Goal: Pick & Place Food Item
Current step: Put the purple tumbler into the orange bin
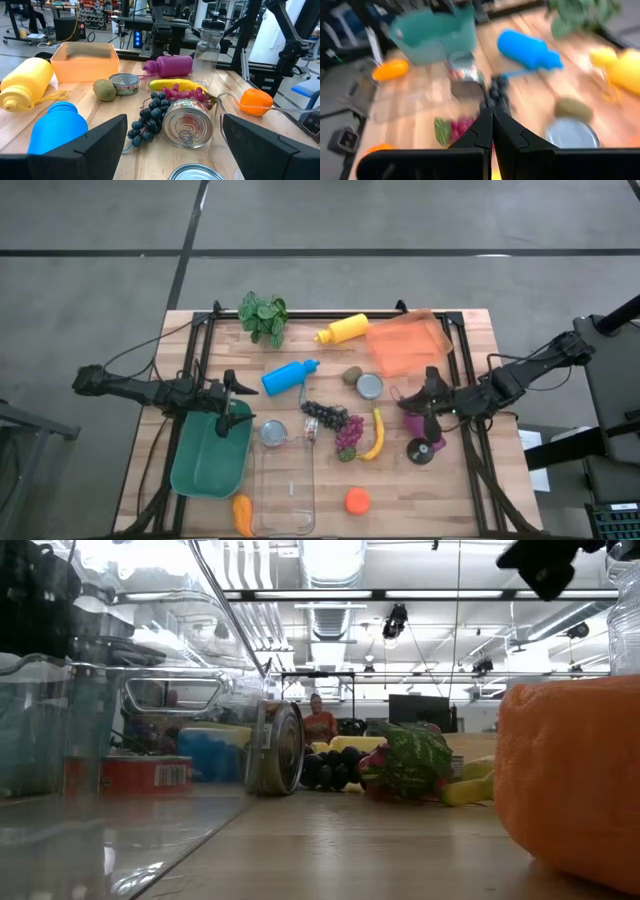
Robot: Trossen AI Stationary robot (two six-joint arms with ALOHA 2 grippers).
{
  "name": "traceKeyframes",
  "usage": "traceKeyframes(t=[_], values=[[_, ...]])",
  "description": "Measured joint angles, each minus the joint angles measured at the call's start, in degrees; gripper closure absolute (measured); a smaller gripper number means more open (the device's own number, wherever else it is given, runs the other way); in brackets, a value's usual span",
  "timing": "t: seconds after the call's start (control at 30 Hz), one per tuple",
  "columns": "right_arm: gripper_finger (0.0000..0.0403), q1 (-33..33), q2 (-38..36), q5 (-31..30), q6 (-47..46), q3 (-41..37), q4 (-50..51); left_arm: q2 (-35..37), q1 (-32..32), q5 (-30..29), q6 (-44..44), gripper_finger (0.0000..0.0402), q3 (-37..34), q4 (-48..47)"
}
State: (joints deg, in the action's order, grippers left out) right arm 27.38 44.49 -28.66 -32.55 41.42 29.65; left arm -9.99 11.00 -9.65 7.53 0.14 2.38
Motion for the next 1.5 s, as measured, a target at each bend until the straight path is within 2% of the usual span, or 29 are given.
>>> traceKeyframes(t=[0.33, 0.43, 0.77, 0.97, 1.2, 1.27, 1.37, 1.5], values=[[0.0395, 0.0, 3.18, 0.4, -15.81, 2.18, 14.97, 0.02, 0.0, 0.0, 0.0, 0.0066, -0.02, -0.01], [0.0395, 0.0, 4.87, 0.81, -18.07, 2.22, 19.36, 0.02, 0.0, 0.0, 0.0, 0.0066, 0.0, -0.01], [0.0395, -5.04, 7.58, 8.34, -14.93, 4.2, 21.18, 0.02, 0.02, 0.02, 0.0, 0.0066, 0.0, -0.01], [0.0395, -13.48, 10.99, 15.5, -11.69, 8.04, 25.11, 0.02, 0.01, 0.01, 0.0, 0.0066, -0.01, 0.02], [0.0395, -23.89, 17.98, 17.76, -9.44, 12.04, 30.68, 0.02, 0.0, 0.0, 0.0, 0.0066, 0.0, -0.01], [0.0395, -26.57, 19.8, 20.15, -6.94, 13.02, 31.01, 0.02, 0.02, 0.01, 0.0, 0.0066, -0.01, 0.0], [0.0395, -29.08, 22.18, 23.26, -4.31, 14.34, 32.83, 0.02, 0.01, 0.0, 0.0, 0.0066, -0.01, -0.01], [0.0395, -29.59, 24.43, 24.12, -3.07, 15.65, 35.46, 0.02, 0.02, 0.0, 0.0, 0.0066, -0.02, 0.01]])
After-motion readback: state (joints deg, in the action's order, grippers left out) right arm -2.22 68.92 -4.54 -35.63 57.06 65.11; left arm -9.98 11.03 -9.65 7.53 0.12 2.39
